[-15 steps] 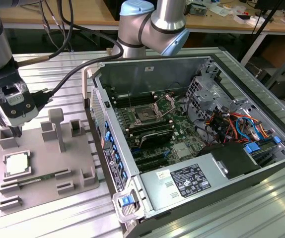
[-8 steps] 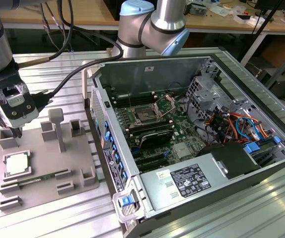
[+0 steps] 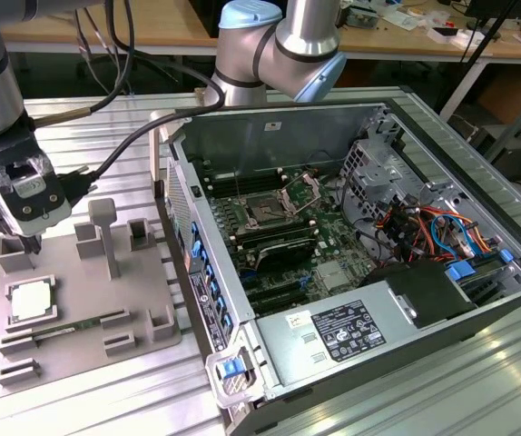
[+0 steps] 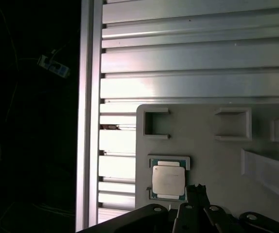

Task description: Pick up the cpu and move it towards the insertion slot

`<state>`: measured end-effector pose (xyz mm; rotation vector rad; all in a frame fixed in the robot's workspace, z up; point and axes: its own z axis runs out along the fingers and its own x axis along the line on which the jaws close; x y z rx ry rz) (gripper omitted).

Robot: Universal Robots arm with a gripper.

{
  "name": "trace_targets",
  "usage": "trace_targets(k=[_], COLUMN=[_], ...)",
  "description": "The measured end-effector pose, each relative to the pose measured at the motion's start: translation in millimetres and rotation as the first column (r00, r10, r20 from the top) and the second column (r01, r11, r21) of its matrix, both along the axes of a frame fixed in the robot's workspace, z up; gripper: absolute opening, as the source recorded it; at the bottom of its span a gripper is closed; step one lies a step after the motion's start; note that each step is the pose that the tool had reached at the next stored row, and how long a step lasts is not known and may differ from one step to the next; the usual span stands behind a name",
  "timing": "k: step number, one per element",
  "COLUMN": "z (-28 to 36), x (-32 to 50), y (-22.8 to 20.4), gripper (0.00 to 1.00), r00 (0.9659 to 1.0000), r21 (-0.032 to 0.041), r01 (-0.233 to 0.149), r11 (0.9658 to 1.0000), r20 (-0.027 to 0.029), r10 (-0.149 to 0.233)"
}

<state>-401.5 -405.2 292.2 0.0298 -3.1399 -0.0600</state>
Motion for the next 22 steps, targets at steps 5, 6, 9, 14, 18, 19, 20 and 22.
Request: trace_targets(k=[5, 6, 9, 14, 18, 19, 20, 22], z=[-1.7, -1.9, -2.8, -4.5, -5.8, -6.1, -6.3, -6.8], x=[0.0, 0.0, 0.0, 0.0, 0.0, 0.0, 0.0, 0.0], y=[-0.1, -0.1, -0.1, -0.2, -0.2, -0.2, -0.2, -0.2], gripper=[0.11, 0.11, 0.11, 0.11, 0.11, 0.11, 0.11, 0.11], r00=[1.0, 1.0, 1.0, 1.0, 1.0, 1.0, 1.0, 1.0], r21=[0.0, 0.0, 0.0, 0.0, 0.0, 0.0, 0.0, 0.0], r01=[0.0, 0.0, 0.0, 0.0, 0.0, 0.0, 0.0, 0.0], r11=[1.0, 1.0, 1.0, 1.0, 1.0, 1.0, 1.0, 1.0], r20=[0.0, 0.0001, 0.0001, 0.0, 0.0001, 0.0001, 0.0, 0.0001], r10=[0.0, 0.0, 0.0, 0.0, 0.0, 0.0, 0.0, 0.0])
